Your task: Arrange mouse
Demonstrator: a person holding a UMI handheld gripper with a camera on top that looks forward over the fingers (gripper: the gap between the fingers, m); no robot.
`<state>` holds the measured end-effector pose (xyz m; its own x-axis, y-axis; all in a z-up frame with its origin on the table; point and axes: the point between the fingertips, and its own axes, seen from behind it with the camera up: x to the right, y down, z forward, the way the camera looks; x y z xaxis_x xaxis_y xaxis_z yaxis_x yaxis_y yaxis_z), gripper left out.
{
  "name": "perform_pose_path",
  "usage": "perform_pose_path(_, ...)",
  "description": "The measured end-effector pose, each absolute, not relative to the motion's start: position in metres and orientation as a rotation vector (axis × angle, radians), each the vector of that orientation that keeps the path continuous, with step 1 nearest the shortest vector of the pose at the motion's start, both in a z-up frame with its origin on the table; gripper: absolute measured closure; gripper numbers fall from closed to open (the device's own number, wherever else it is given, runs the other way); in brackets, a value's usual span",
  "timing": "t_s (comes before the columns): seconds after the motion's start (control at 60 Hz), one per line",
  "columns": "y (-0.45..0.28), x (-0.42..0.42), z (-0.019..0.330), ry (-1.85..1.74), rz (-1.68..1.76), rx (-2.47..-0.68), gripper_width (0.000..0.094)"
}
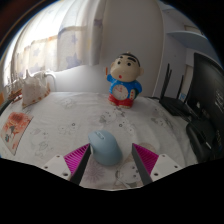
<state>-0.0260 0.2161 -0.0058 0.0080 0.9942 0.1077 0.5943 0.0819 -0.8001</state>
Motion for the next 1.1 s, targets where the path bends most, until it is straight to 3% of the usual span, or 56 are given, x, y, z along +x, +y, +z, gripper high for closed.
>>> perform_pose_path(0.217, 0.229, -0.055, -0.013, -1.638, 0.725, -1.680, 0.0102)
perform_pose_path(0.283, 0.226, -0.057, -0.014, -1.647, 0.730, -1.681, 0.0188)
perform_pose_path(0.383, 0.215, -0.058, -0.017, -1.677, 0.752, -1.673, 0.0403)
perform_pose_path(0.5, 0.217, -0.060, -0.015, -1.678, 0.693, -1.678, 0.0474)
perform_pose_path(0.667, 0.207, -0.069, 0.044, -1.606, 0.709, -1.640, 0.0508)
perform_pose_path(0.9, 0.084, -0.074, 0.142, -1.602, 0.889, -1.617, 0.0515)
perform_pose_path(1.017, -0.012, -0.063, 0.154, -1.644, 0.969, -1.620, 0.0516)
perform_pose_path(1.1, -0.079, -0.052, 0.141, -1.686, 0.971, -1.601, 0.0514)
